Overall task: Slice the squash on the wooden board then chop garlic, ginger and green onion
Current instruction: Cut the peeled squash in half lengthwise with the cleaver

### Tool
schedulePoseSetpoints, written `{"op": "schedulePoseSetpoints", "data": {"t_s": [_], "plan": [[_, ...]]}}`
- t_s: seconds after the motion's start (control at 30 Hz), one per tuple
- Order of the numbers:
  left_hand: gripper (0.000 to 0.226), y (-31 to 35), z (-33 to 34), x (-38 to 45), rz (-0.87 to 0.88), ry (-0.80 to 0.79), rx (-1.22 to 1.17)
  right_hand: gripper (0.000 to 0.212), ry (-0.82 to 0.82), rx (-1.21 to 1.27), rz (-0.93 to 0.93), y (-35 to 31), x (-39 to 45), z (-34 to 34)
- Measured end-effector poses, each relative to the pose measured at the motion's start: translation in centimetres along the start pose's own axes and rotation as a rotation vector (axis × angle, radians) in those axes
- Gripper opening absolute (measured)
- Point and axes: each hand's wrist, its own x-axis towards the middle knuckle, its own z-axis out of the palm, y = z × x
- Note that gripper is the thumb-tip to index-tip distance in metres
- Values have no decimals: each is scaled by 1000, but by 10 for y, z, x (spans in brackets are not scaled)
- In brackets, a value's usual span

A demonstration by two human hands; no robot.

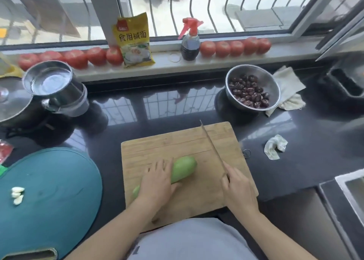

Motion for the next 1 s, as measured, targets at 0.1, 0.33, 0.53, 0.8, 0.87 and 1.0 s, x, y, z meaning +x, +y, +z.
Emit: {"op": "schedulePoseSetpoints", "data": {"t_s": [0.1,0.33,0.53,0.8,0.87,1.0], "plan": [[93,-12,-2,-22,-42,56,-90,51,-23,28,21,10,7,-5],[83,4,15,-51,-88,201,-49,17,-82,19,168,18,25,-8],[68,2,2,-8,-330,72,-30,26,-64,128,269,11,30,-12],[78,-38,-43,-17,-502,-340,-1445,23,-67,233,263,20,33,-20],[77,-37,-47,-31,-566,-537,-1918,24,-67,274,265,18,35,-20],[84,-30,-44,-45,-552,-553,-2191,22,-97,305,268,11,37,-20]]}}
